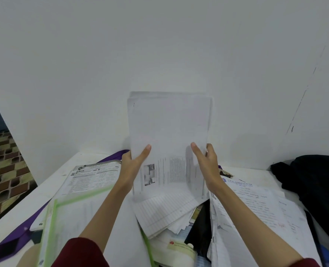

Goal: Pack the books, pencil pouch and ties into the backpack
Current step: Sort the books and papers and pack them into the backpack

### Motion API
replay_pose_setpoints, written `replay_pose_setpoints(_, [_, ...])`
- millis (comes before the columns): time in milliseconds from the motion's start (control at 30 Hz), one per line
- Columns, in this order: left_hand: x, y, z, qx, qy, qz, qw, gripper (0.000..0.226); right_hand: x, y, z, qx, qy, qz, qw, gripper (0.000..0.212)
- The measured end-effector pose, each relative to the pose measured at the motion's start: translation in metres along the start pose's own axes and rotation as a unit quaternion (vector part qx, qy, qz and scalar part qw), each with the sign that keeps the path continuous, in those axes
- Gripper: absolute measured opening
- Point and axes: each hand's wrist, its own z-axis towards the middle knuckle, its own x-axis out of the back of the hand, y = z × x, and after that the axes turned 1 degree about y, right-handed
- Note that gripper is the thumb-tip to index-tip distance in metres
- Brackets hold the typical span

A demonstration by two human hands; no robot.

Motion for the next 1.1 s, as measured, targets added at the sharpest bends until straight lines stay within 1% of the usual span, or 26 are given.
replay_pose_setpoints(33, [0.002, -0.005, -0.002, 0.001, -0.003, 0.006, 1.000, 0.034, 0.001, 0.005, -0.002, -0.005, 0.004, 0.002, 1.000, 0.025])
replay_pose_setpoints(67, [0.005, -0.011, -0.003, 0.003, 0.001, 0.006, 1.000, 0.024, 0.002, 0.010, -0.004, -0.011, 0.006, 0.004, 1.000, 0.022])
replay_pose_setpoints(100, [0.005, -0.018, -0.005, 0.004, 0.006, 0.001, 1.000, 0.020, 0.001, 0.013, -0.007, -0.022, 0.006, 0.007, 1.000, 0.021])
replay_pose_setpoints(200, [0.001, -0.028, -0.011, 0.006, 0.023, -0.007, 1.000, 0.017, -0.007, 0.020, -0.012, -0.046, 0.006, 0.011, 0.999, 0.027])
replay_pose_setpoints(300, [-0.002, -0.021, -0.012, -0.005, 0.044, -0.010, 0.999, 0.014, -0.012, 0.016, -0.012, -0.036, 0.019, 0.000, 0.999, 0.028])
replay_pose_setpoints(400, [0.001, -0.019, -0.012, -0.008, 0.040, 0.001, 0.999, 0.014, -0.011, 0.013, -0.016, -0.022, 0.019, -0.005, 1.000, 0.025])
replay_pose_setpoints(433, [0.002, -0.022, -0.014, -0.003, 0.035, 0.011, 0.999, 0.016, -0.011, 0.016, -0.018, -0.027, 0.008, -0.023, 0.999, 0.028])
replay_pose_setpoints(500, [0.002, -0.029, -0.020, 0.004, 0.013, 0.043, 0.999, 0.019, -0.012, 0.017, -0.026, -0.048, -0.005, -0.066, 0.997, 0.044])
replay_pose_setpoints(533, [0.000, -0.031, -0.022, 0.000, 0.007, 0.066, 0.998, 0.022, -0.013, 0.017, -0.029, -0.045, -0.006, -0.082, 0.996, 0.044])
replay_pose_setpoints(567, [-0.002, -0.032, -0.023, -0.010, 0.010, 0.082, 0.997, 0.025, -0.014, 0.014, -0.030, -0.026, -0.008, -0.092, 0.995, 0.038])
replay_pose_setpoints(633, [-0.007, -0.023, -0.022, -0.032, 0.041, 0.096, 0.994, 0.023, -0.016, 0.005, -0.029, 0.019, -0.007, -0.099, 0.995, 0.018])
replay_pose_setpoints(667, [-0.012, -0.016, -0.023, -0.041, 0.057, 0.100, 0.992, 0.021, -0.014, 0.001, -0.026, 0.039, 0.007, -0.105, 0.994, 0.021])
replay_pose_setpoints(700, [-0.015, -0.007, -0.023, -0.052, 0.069, 0.103, 0.991, 0.019, -0.012, -0.005, -0.022, 0.049, 0.022, -0.110, 0.992, 0.028])
replay_pose_setpoints(733, [-0.021, 0.002, -0.026, -0.059, 0.067, 0.103, 0.991, 0.017, -0.004, -0.011, -0.020, 0.053, 0.043, -0.111, 0.991, 0.033])
replay_pose_setpoints(800, [-0.034, 0.018, -0.034, -0.067, 0.033, 0.091, 0.993, 0.015, 0.020, -0.022, -0.017, 0.058, 0.078, -0.104, 0.990, 0.032])
replay_pose_setpoints(833, [-0.039, 0.024, -0.040, -0.070, 0.003, 0.080, 0.994, 0.015, 0.034, -0.025, -0.016, 0.053, 0.089, -0.104, 0.989, 0.028])
replay_pose_setpoints(900, [-0.054, 0.026, -0.052, -0.064, -0.075, 0.071, 0.993, 0.022, 0.068, -0.026, -0.022, 0.039, 0.112, -0.104, 0.987, 0.015])
replay_pose_setpoints(1000, [-0.078, 0.005, -0.075, -0.026, -0.162, 0.091, 0.982, 0.031, 0.121, -0.010, -0.044, -0.005, 0.152, -0.138, 0.979, 0.016])
replay_pose_setpoints(1100, [-0.101, -0.024, -0.105, 0.025, -0.235, 0.130, 0.963, 0.031, 0.163, 0.021, -0.078, -0.065, 0.177, -0.193, 0.963, 0.010])
